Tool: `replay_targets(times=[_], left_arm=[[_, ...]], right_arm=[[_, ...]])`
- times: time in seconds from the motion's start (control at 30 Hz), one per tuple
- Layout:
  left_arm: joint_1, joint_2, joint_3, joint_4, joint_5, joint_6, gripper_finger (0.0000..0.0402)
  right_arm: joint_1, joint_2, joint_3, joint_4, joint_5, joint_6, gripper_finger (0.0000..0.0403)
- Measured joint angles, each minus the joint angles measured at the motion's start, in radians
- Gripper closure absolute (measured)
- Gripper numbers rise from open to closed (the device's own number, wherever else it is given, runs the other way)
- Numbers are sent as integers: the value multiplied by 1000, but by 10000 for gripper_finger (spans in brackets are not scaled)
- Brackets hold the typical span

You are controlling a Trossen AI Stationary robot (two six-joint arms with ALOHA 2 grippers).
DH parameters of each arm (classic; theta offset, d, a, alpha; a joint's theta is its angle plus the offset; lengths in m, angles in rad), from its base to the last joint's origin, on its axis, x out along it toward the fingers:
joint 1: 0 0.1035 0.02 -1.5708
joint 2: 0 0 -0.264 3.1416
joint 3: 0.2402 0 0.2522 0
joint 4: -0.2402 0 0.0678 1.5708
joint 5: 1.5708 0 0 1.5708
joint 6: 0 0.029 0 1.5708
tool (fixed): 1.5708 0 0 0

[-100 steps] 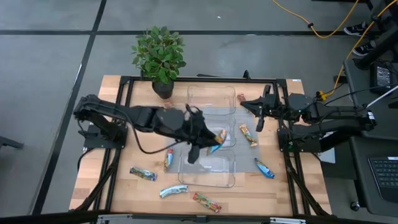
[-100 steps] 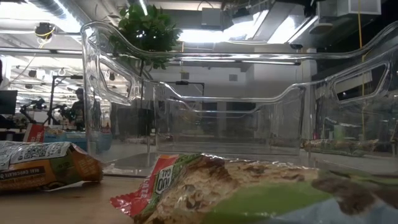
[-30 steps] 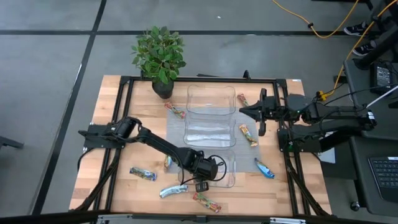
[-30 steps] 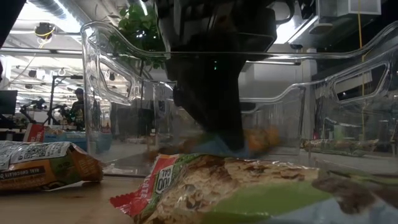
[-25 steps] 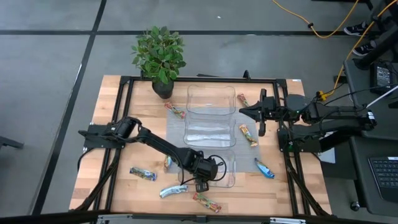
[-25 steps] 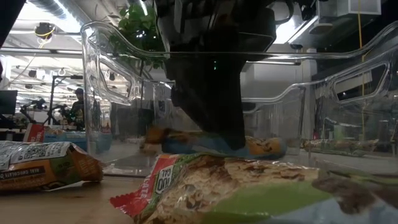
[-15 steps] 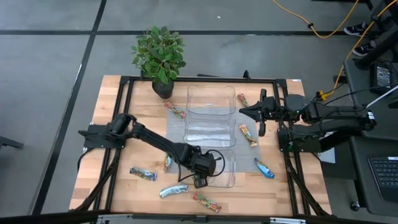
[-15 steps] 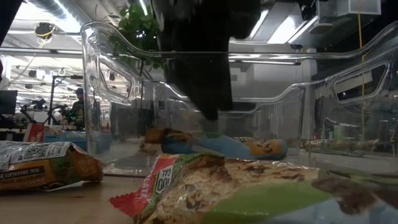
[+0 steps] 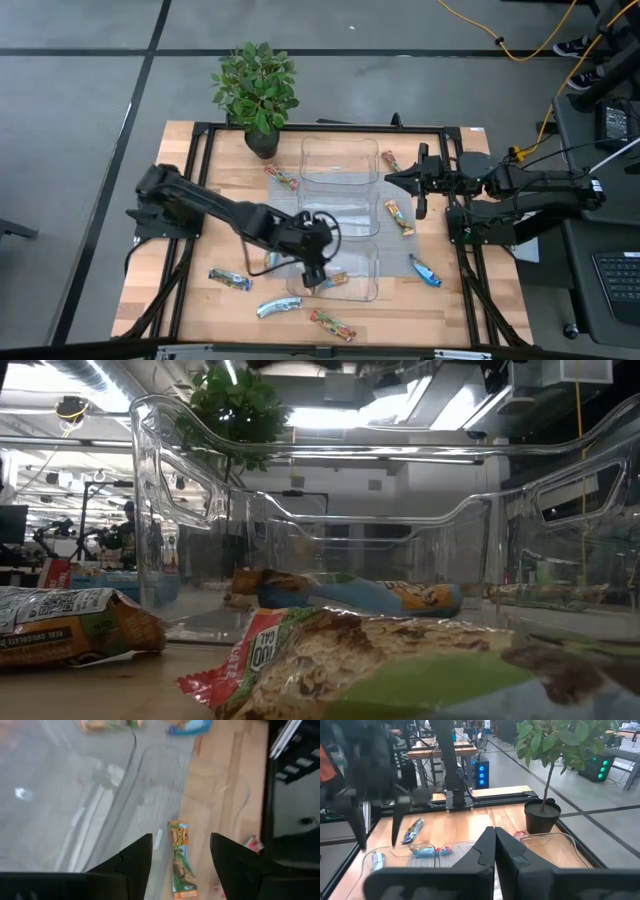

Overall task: Pick and place Granola Bars by type
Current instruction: Put the red granola bar into the middle transparent bin

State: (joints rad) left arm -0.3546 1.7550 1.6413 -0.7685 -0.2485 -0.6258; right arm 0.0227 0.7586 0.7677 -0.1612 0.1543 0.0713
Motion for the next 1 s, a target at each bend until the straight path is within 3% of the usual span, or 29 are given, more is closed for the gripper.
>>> replay_targets(times=[0.23, 0.47, 0.77, 1.0], left_arm=[[-39, -149, 0, -124, -103, -8, 210], [-71, -238, 0, -340, -151, -157, 210], [-98, -235, 0, -563, -205, -400, 210], [-110, -222, 0, -634, -265, -605, 210]], right_arm=[[0, 0, 0, -1, 0, 0, 395], [0, 0, 0, -2, 0, 0, 395], [0, 0, 0, -1, 0, 0, 395], [0, 0, 0, -1, 1, 0, 395]])
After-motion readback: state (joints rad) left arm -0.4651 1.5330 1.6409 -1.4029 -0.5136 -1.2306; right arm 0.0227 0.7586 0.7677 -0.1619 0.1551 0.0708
